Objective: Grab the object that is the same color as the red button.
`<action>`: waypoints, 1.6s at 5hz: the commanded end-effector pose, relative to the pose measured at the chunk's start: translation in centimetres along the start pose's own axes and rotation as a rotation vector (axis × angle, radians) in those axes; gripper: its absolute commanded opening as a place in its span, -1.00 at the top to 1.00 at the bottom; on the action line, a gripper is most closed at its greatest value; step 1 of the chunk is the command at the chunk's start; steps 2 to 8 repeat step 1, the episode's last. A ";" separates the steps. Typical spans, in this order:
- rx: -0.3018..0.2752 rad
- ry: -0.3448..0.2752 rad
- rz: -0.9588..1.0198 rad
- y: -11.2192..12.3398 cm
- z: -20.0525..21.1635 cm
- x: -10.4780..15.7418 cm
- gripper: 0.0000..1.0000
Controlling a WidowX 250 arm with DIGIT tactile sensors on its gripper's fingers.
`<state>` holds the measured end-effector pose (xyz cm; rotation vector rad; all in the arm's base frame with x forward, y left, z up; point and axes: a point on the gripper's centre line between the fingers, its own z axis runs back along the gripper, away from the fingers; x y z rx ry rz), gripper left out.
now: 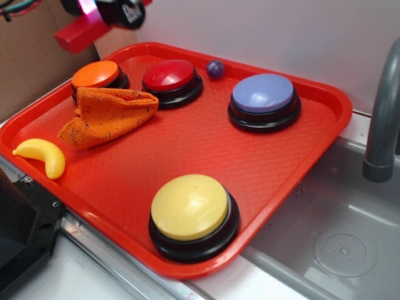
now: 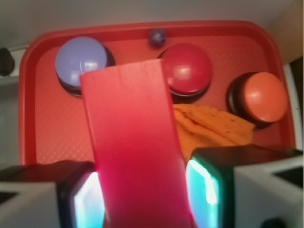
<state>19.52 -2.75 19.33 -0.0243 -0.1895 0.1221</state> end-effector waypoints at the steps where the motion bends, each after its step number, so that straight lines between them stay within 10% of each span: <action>1: -0.036 -0.044 -0.048 1.5 2.2 0.2 1.00; 8: -0.036 -0.044 -0.048 1.5 2.2 0.2 1.00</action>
